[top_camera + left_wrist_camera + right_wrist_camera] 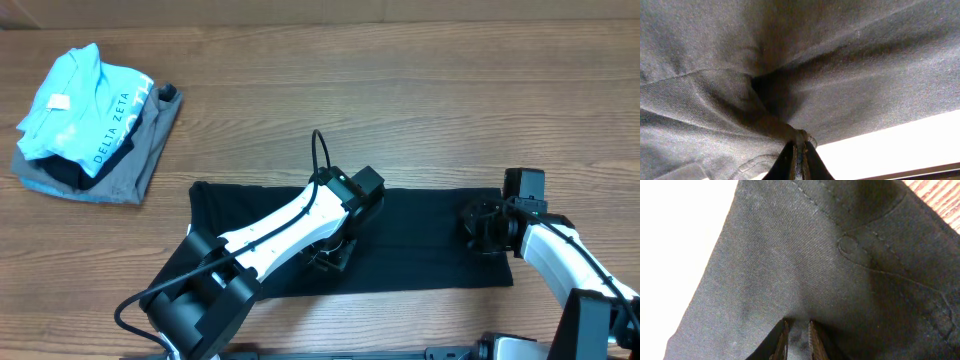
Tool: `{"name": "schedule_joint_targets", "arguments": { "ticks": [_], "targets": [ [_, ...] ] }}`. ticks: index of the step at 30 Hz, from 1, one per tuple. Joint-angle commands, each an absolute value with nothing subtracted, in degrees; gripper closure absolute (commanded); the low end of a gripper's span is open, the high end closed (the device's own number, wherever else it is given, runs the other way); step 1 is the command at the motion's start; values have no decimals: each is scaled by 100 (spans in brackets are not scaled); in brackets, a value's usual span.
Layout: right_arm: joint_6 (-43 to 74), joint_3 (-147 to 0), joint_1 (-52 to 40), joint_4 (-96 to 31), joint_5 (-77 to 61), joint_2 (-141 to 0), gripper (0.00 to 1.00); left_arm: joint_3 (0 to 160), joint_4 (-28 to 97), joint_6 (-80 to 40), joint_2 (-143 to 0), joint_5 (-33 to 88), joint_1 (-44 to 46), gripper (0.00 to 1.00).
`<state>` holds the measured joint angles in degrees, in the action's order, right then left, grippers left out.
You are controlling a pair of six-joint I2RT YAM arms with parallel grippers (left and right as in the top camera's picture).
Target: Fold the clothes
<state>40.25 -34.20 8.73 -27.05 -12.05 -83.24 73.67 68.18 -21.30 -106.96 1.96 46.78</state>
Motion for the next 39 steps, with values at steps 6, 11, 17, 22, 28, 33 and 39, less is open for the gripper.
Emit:
{"name": "schedule_joint_targets", "arguments": {
  "ticks": [6, 11, 17, 22, 28, 33, 39],
  "targets": [
    [4010, -3177, 875, -2871, -897, -8499, 81, 7452, 6707, -2296, -10720, 561, 4674, 91],
    [4007, -3177, 875, -2875, -897, -8499, 81, 7452, 6571, -2338, -10720, 578, 4674, 73],
    [4007, -3177, 875, -2875, -897, -8499, 81, 7454, 7050, -2375, -10715, -23, 4536, 45],
    [4007, -3177, 875, -2875, -895, -8499, 81, 7454, 7483, -2729, -10610, -513, 4077, 41],
    [3896, -3179, 875, -2880, -902, -8499, 81, 7452, 7485, -2860, -10562, -526, 2875, 38],
    [3857, -3179, 875, -2877, -904, -8497, 81, 7452, 7301, -2816, -10562, -220, 1577, 39],
    [3857, -3179, 875, -2904, -908, -8497, 80, 7446, 7006, -2067, -10562, 746, 19, 37]
  ]
}}
